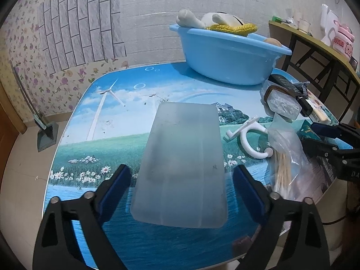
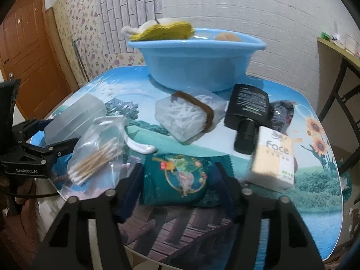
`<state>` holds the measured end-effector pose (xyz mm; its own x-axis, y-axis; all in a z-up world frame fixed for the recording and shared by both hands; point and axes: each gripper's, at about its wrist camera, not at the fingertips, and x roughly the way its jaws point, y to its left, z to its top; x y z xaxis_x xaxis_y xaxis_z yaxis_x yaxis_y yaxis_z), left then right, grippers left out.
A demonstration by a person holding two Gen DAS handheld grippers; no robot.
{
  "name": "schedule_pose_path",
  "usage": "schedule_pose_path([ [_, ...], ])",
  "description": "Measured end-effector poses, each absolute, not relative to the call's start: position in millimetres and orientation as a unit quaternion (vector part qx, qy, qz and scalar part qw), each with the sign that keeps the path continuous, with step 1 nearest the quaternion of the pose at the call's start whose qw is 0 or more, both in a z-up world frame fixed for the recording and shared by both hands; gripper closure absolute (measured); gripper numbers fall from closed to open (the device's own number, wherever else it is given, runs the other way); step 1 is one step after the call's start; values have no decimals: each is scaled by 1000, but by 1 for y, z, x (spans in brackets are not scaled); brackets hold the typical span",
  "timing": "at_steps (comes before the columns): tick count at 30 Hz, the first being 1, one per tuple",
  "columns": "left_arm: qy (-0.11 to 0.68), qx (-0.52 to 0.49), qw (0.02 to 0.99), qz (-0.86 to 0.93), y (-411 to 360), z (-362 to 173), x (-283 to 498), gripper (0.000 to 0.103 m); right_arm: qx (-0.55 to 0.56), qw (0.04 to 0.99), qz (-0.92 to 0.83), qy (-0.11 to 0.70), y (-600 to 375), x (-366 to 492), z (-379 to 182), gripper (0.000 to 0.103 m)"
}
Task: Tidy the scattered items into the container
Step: 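Lift the clear plastic case with the left gripper while the right lifts the green packet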
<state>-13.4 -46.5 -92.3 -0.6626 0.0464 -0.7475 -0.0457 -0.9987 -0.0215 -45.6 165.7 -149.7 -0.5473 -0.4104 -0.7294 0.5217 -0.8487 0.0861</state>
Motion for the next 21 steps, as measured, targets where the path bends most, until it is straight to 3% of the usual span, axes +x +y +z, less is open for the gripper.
schedule_pose_path([
  [3, 0, -404, 24, 914, -46, -91, -12, 26, 393, 267, -877, 71, 166, -44, -149, 48],
  [5, -1, -399, 22, 916, -47, -89, -10, 41, 390, 261, -880, 76, 165, -42, -150, 57],
  [6, -1, -399, 21, 917, -47, -89, -10, 42, 389, 259, -881, 74, 166, -42, -150, 58],
  [21, -40, -372, 17, 927, -60, -59, -6, 42, 367, 280, -886, 35, 173, -45, -126, 63],
])
